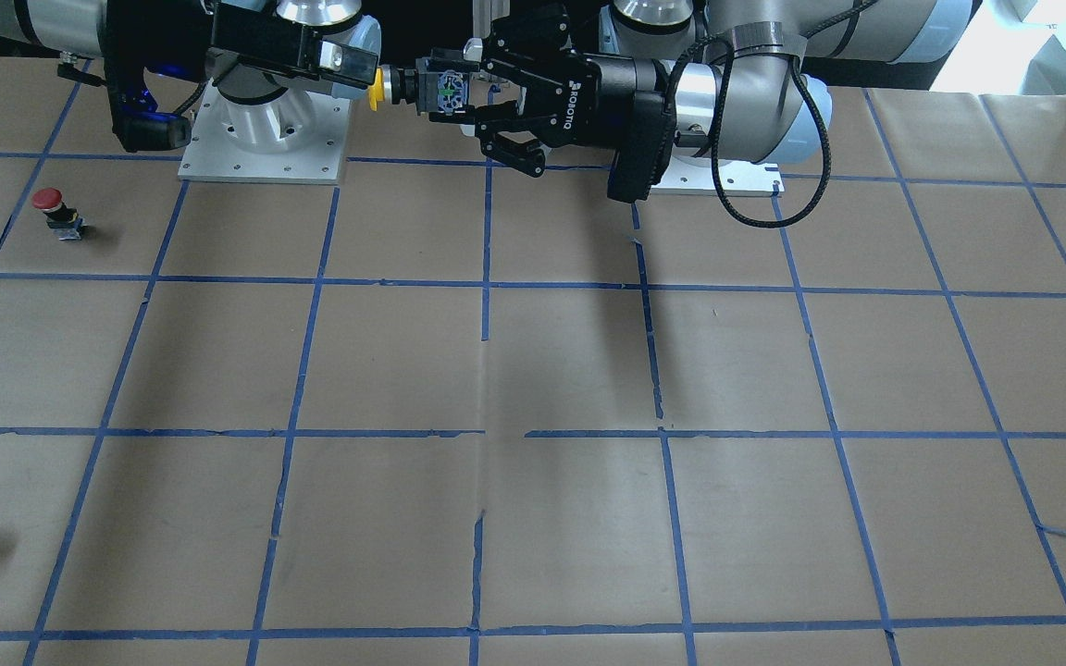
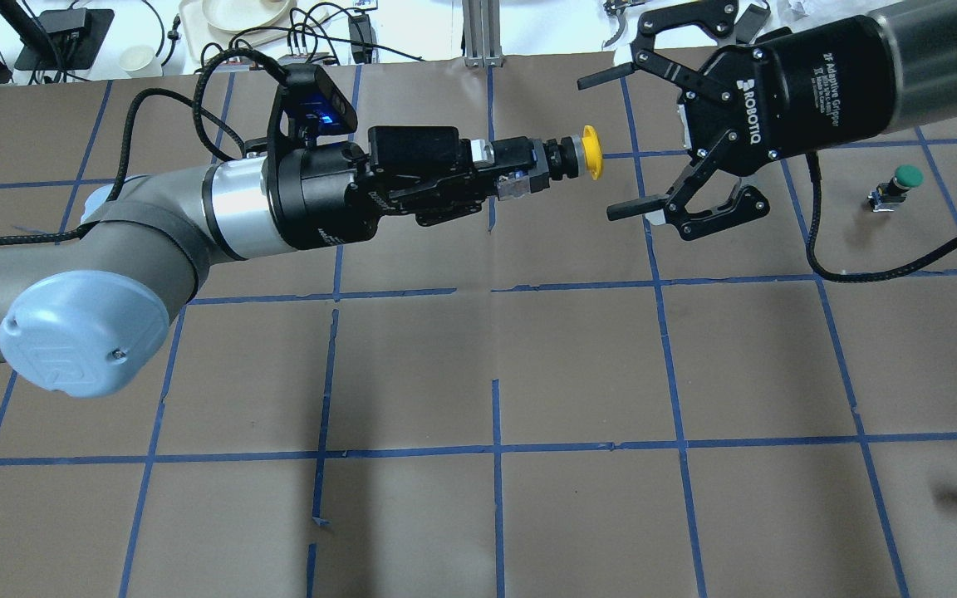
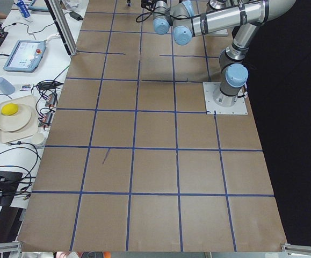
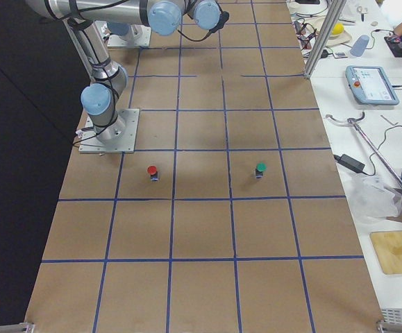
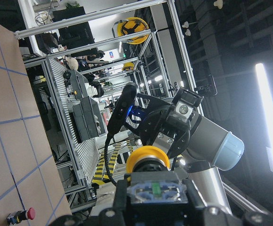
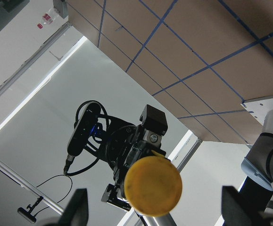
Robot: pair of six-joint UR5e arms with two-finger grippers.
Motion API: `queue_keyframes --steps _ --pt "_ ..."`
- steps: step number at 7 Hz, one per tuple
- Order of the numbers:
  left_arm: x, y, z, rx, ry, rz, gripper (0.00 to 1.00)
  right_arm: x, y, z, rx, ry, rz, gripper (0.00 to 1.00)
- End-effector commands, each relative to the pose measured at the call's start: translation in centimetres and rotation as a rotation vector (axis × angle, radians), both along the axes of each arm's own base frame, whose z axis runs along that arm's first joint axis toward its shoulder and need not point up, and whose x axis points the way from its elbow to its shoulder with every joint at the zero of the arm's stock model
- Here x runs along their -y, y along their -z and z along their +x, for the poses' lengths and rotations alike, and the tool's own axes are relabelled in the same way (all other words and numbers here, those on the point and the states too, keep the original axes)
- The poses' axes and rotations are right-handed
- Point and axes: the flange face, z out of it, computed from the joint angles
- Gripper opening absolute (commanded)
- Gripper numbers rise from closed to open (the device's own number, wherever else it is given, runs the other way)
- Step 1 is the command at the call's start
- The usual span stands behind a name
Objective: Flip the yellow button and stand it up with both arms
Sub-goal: 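Hold the button with the left gripper while the right gripper grasps its cap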
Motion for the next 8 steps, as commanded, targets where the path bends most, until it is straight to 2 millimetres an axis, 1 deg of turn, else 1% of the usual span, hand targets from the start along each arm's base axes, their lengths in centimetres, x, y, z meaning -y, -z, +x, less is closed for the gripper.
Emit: queue_keyframes --steps 1,2,3,4,5,6,7,8 --pt "0.12 -0.02 -0.11 -0.016 -0.005 -0.008 0.14 0.65 0.44 0.24 -0.016 -0.009 -0.001 0.89" --pt "0.16 -0.11 -0.10 -0.023 -0.008 -0.009 0.14 0.64 0.49 0.25 -0.014 -0.008 0.001 0.69" --pt "0.19 -0.19 -0.10 -0.024 -0.009 -0.011 0.14 0.63 0.50 0.26 -0.012 -0.007 0.003 0.54" --pt "0.19 -0.19 -0.10 -0.024 -0.009 -0.011 0.14 0.48 0.44 0.29 -0.011 -0.003 0.024 0.53" --pt "0.23 -0.32 -0.10 -0.023 -0.008 -0.012 0.14 0.58 -0.17 0.30 -0.011 0.024 0.074 0.49" --pt "0.19 -0.37 -0.10 -0.022 -0.007 -0.011 0.32 0.59 -0.24 0.29 -0.013 0.024 0.076 0.47" --pt "0.24 -0.39 -0.11 -0.019 -0.006 -0.029 0.84 0.51 -0.31 0.26 -0.023 0.019 0.073 0.47" --pt "0.24 -0.39 -0.11 -0.017 -0.004 -0.032 1.00 0.52 -0.30 0.25 -0.026 0.018 0.072 0.45"
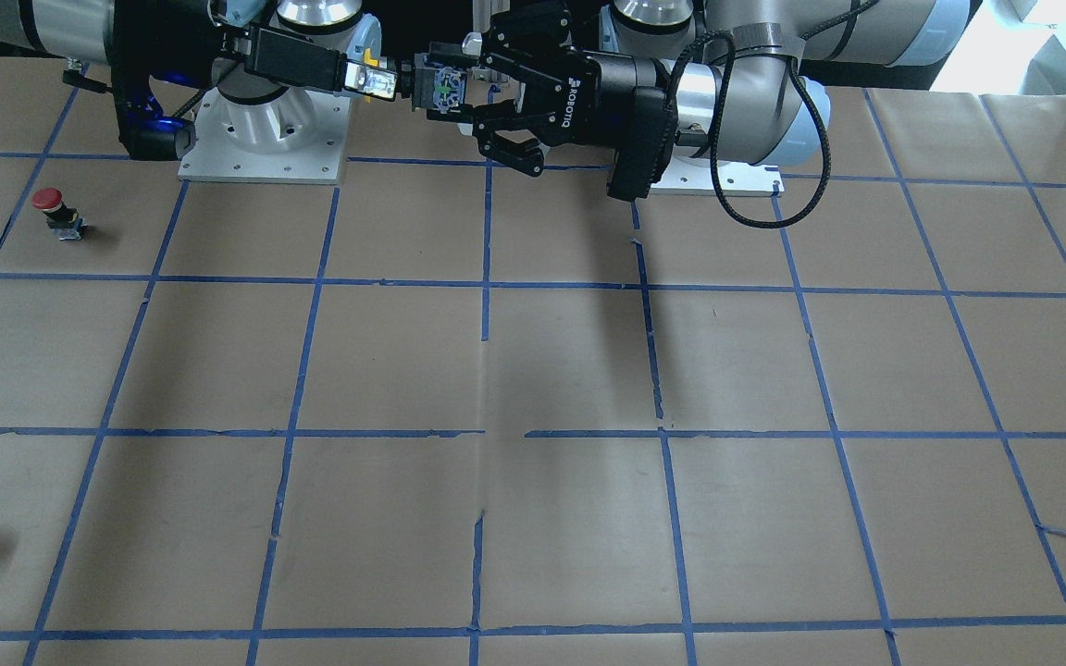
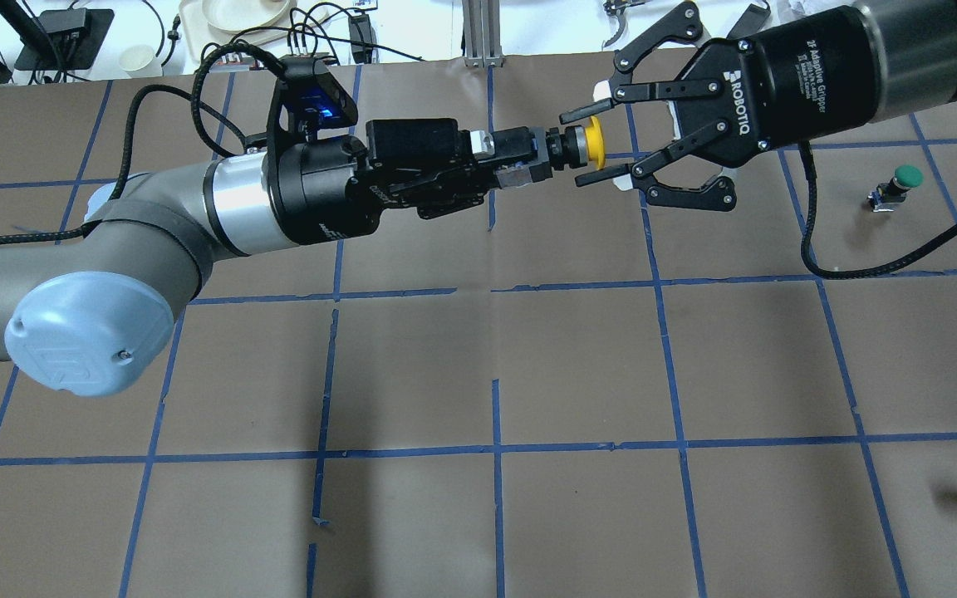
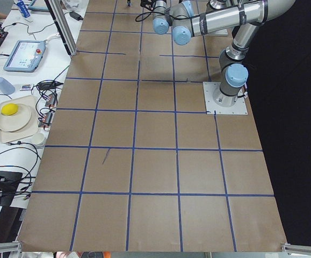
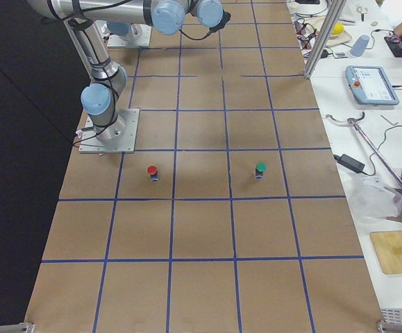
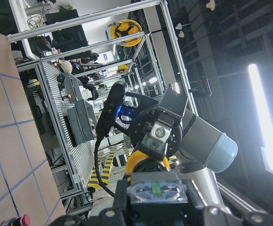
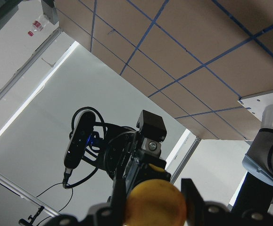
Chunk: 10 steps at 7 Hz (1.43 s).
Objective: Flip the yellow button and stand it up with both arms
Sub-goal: 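Hold the button with the left gripper while the right gripper grasps its cap, then open the left gripper and pull it back while the right gripper holds the button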
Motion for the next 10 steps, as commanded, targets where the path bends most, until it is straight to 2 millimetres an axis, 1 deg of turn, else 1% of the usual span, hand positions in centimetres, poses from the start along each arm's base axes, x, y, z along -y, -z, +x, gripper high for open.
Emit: queue_keyframes --steps 1,2,3,4,5,6,7,8,9,10 --pt "0.0 -0.1 0.0 0.002 0.001 -0.006 1.00 -0.1 -0.2 0.0 -0.006 -0.002 -0.003 0.44" --pt "-0.1 -0.8 0.1 0.003 0.008 0.022 1.00 -0.1 -0.3 0.0 -0.007 -0.002 -0.007 0.44" --pt "-0.2 -1.5 0.3 0.032 0.020 0.058 1.00 0.3 -0.3 -0.3 -0.047 -0.022 -0.064 0.44" --pt "-0.1 -1.5 0.9 0.137 0.050 0.116 1.00 0.7 0.6 -1.7 -0.162 -0.073 -0.108 0.45" --pt "1.2 -1.8 2.7 0.239 0.036 0.208 1.00 0.8 0.8 -2.8 -0.200 -0.095 -0.147 0.45" --pt "1.8 -0.9 4.1 0.392 0.019 0.242 1.00 0.6 0.6 -3.7 -0.307 -0.149 -0.222 0.44" --pt "2.2 -0.7 4.6 0.530 -0.006 0.243 1.00 -0.3 0.9 -4.0 -0.427 -0.289 -0.313 0.39" --pt "2.7 -0.8 5.6 0.653 -0.063 0.319 1.00 -1.3 0.8 -4.3 -0.507 -0.384 -0.404 0.38" --pt "3.6 -0.9 7.0 0.783 -0.134 0.347 1.00 -1.7 0.9 -4.9 -0.615 -0.552 -0.532 0.36" --pt "4.1 -1.1 8.6 0.992 -0.193 0.338 1.00 -1.9 1.9 -5.6 -0.674 -0.701 -0.626 0.34"
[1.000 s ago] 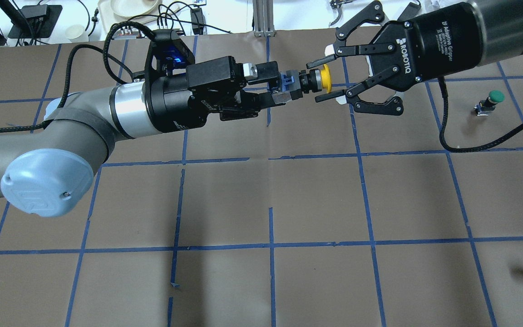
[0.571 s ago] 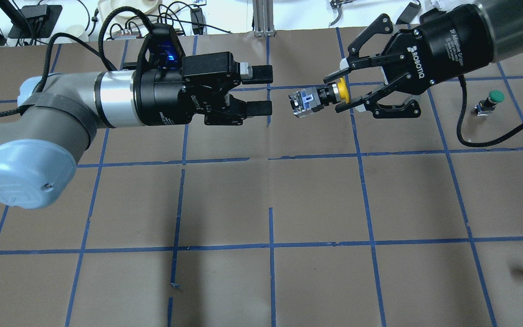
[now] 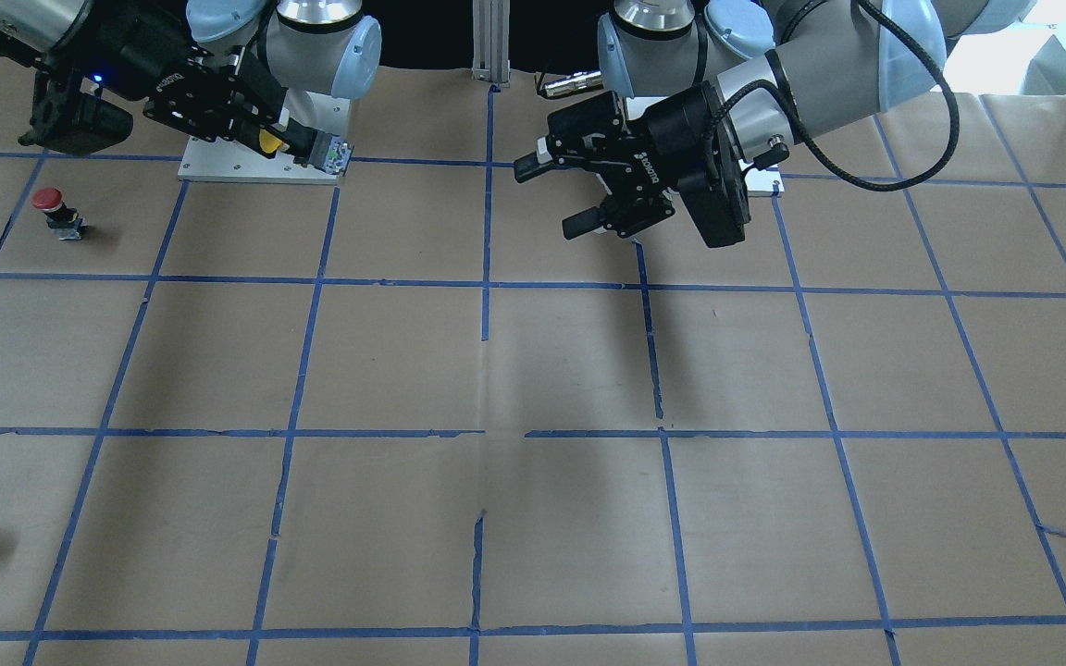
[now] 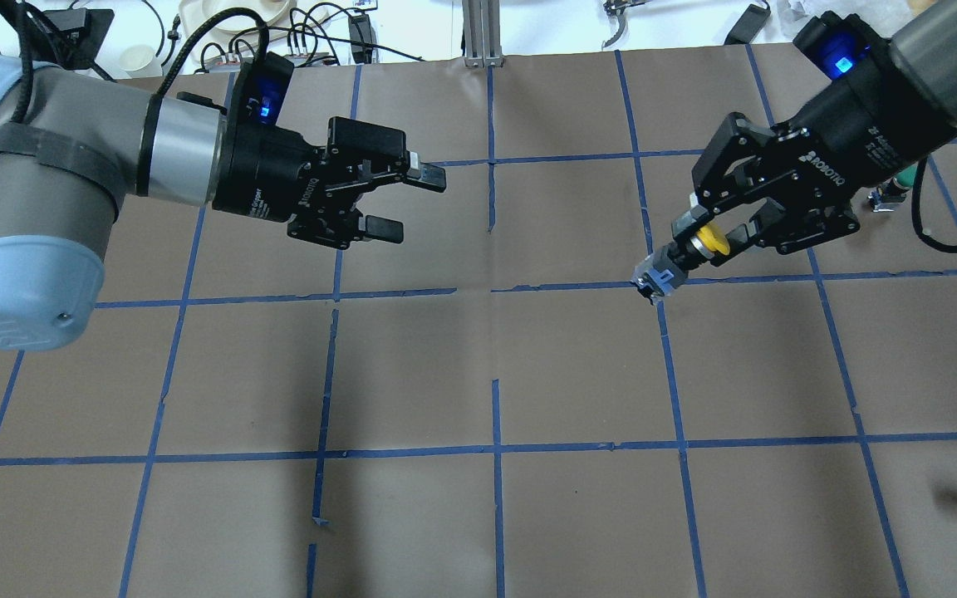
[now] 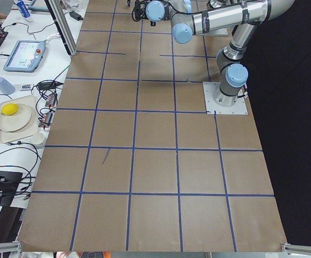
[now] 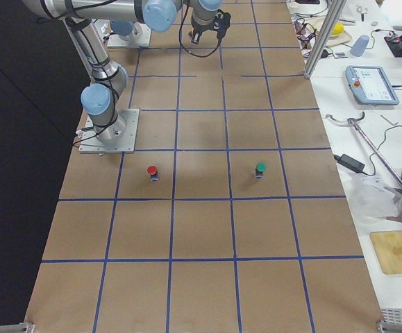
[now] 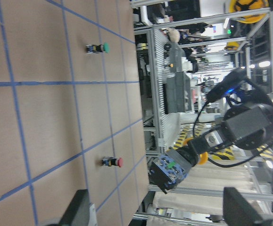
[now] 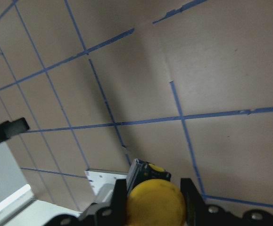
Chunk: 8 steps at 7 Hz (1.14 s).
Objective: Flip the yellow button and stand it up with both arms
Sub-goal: 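Open the left gripper and pull it back while the right gripper holds the button, then carry the button cap-up with the right gripper and lower it onto the table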
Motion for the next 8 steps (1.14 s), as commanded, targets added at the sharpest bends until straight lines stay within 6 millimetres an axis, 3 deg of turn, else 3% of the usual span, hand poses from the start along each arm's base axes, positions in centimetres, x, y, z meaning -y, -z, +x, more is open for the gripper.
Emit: queue_keyframes --steps 1,3,5,6,7,8 --pt "1.1 -1.4 2.9 0.372 -0.057 -0.013 1.00 -0.4 2.7 -1.6 -0.188 -0.320 -0.174 0.33" --pt "2.0 -3.1 5.5 0.643 -0.074 0.000 1.00 -0.9 8.0 -3.7 -0.318 -0.607 -0.318 0.33" --pt "3.4 -3.3 7.3 0.810 -0.067 0.053 1.00 -0.9 11.4 -8.7 -0.397 -0.885 -0.421 0.33" --pt "5.0 -3.1 7.8 0.845 -0.051 0.089 1.00 -1.0 13.2 -12.5 -0.413 -0.983 -0.491 0.33" --pt "6.4 -4.2 7.9 0.849 -0.034 0.123 1.00 -1.8 14.9 -15.1 -0.411 -1.127 -0.547 0.33" --pt "7.0 -5.6 6.4 0.852 -0.003 0.120 1.00 -1.7 16.3 -18.1 -0.427 -1.288 -0.603 0.33"
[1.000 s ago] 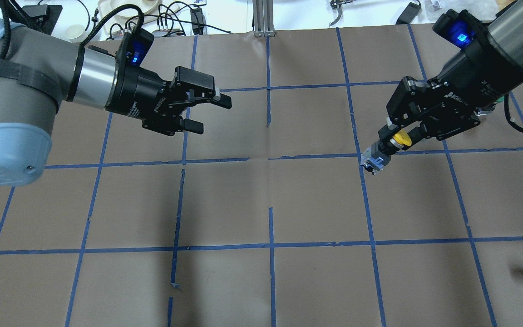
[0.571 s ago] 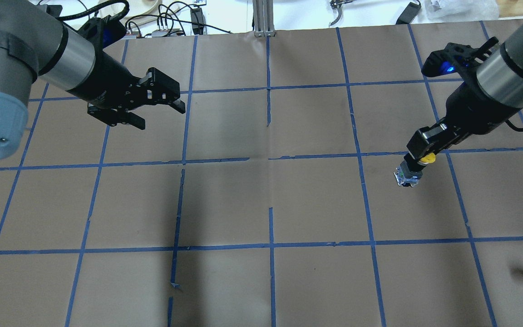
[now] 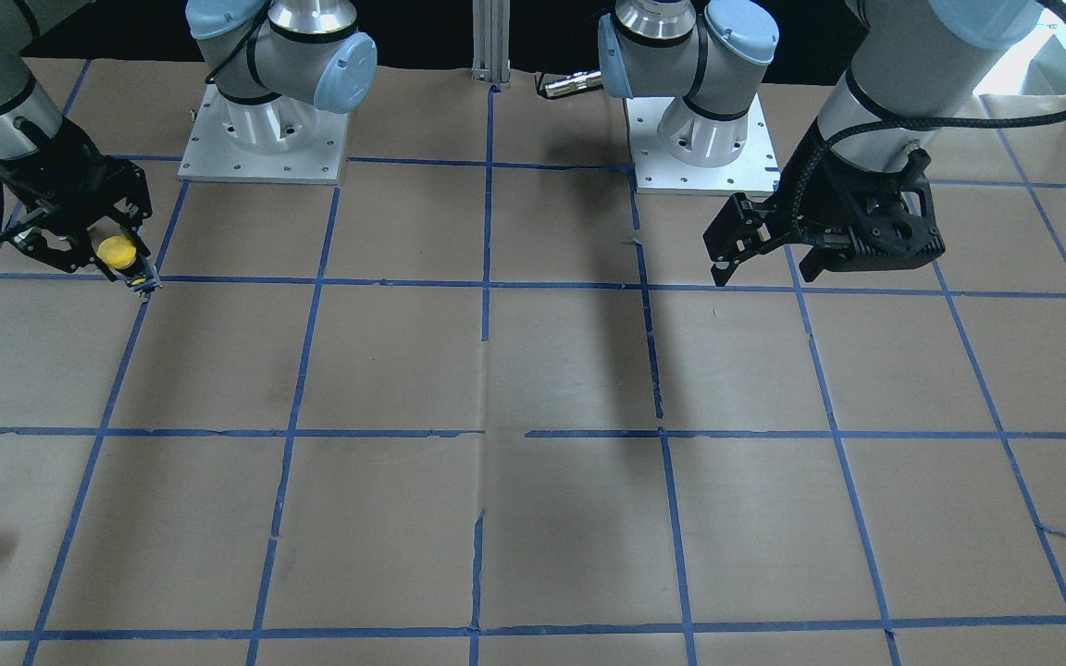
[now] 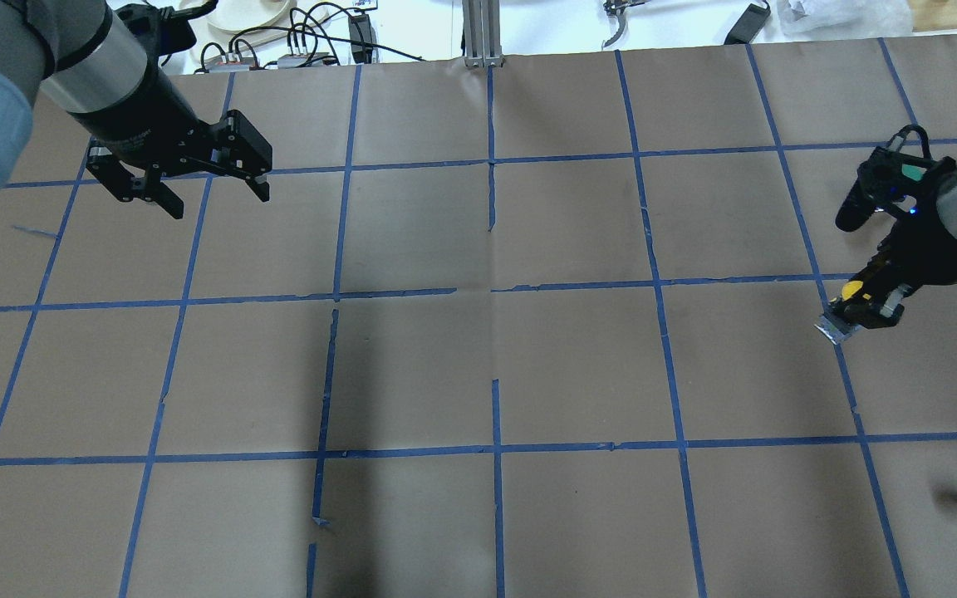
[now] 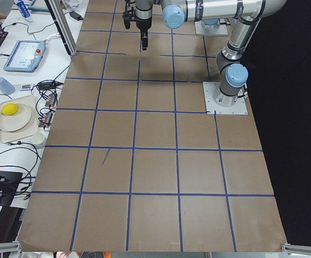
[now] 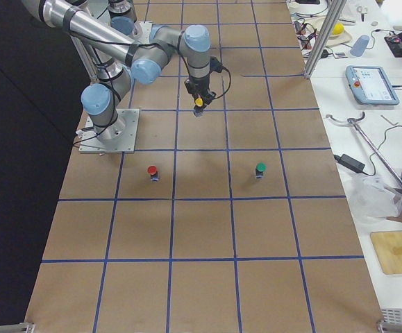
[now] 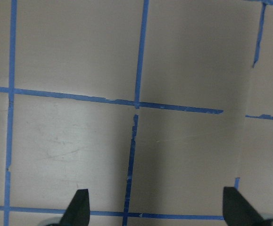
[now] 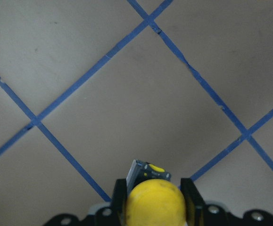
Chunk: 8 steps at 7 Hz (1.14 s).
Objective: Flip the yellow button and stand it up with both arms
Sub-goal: 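Carry the button cap-up with the right gripper and lower it onto the table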
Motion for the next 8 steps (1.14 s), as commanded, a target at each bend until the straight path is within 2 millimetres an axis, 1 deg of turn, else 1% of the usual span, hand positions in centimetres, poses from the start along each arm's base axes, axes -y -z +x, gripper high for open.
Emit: queue_keyframes --steps 1,2,3,4,5,6,8 --pt "-0.1 -1.7 -4.0 0.013 0.090 0.034 1.00 -0.2 3.2 -7.4 -0.050 -0.315 -0.083 0.33" --pt "-0.4 -1.6 -5.1 0.047 0.119 0.029 1.00 -0.3 5.3 -11.6 -0.033 -0.389 -0.099 0.33" --pt "-0.3 -1.7 -4.3 0.066 0.144 0.024 1.00 -1.0 7.8 -15.6 0.024 -0.483 -0.134 0.33" --pt "0.1 -1.6 -2.8 0.056 0.133 0.025 1.00 -1.5 9.6 -18.3 0.052 -0.597 -0.178 0.33" --pt "0.3 -1.5 -2.0 0.056 0.118 0.029 1.00 -1.2 11.1 -19.9 0.022 -0.713 -0.197 0.33" --pt "0.4 -1.5 -1.5 0.057 0.109 0.029 1.00 -0.6 12.5 -21.0 -0.020 -0.740 -0.192 0.34" --pt "0.4 -1.4 -1.7 0.059 0.106 0.033 1.00 -0.9 13.1 -21.5 -0.027 -0.759 -0.156 0.35"
